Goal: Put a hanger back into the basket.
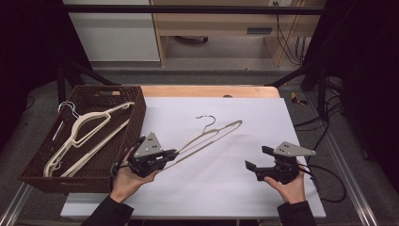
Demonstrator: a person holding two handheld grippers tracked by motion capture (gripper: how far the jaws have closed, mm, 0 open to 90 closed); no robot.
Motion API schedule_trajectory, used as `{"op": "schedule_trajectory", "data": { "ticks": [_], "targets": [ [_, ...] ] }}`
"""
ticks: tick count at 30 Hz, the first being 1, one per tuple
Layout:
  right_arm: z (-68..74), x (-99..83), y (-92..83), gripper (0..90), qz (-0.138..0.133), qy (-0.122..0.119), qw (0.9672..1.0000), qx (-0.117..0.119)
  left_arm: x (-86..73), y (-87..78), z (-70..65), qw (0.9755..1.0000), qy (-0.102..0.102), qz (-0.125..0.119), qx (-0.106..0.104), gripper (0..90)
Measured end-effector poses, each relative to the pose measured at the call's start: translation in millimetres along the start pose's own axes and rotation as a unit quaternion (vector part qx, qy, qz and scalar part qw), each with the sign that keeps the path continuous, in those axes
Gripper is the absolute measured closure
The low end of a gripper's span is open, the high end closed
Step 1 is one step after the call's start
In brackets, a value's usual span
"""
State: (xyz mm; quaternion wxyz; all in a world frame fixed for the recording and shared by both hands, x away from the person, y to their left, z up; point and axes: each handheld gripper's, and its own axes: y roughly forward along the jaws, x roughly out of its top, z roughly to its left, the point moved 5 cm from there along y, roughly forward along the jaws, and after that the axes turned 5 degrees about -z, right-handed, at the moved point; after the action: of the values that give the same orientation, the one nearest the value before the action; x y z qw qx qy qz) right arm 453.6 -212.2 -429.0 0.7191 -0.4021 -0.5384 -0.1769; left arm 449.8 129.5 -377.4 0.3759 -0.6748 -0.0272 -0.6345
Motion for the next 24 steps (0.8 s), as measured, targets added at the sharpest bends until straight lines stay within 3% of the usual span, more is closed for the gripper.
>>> {"op": "schedule_trajectory", "data": {
  "ticks": [4,12,24],
  "targets": [
    [-1.0,1.6,-1.4,11.1,-0.007,0.002,1.0000,-0.001,6.9,-14.5,8.0,0.9998,-0.008,-0.020,-0.006,85.6],
    [-3.2,3.6,-5.4,7.8,-0.014,0.004,0.9999,-0.007,15.9,-41.5,34.8,0.9989,-0.023,-0.041,0.003,85.5],
    [-5.0,3.4,-7.0,6.2,-0.010,0.001,0.9999,-0.013,25.2,-93.5,70.6,0.9968,-0.028,-0.067,0.034,85.5]
  ]
}}
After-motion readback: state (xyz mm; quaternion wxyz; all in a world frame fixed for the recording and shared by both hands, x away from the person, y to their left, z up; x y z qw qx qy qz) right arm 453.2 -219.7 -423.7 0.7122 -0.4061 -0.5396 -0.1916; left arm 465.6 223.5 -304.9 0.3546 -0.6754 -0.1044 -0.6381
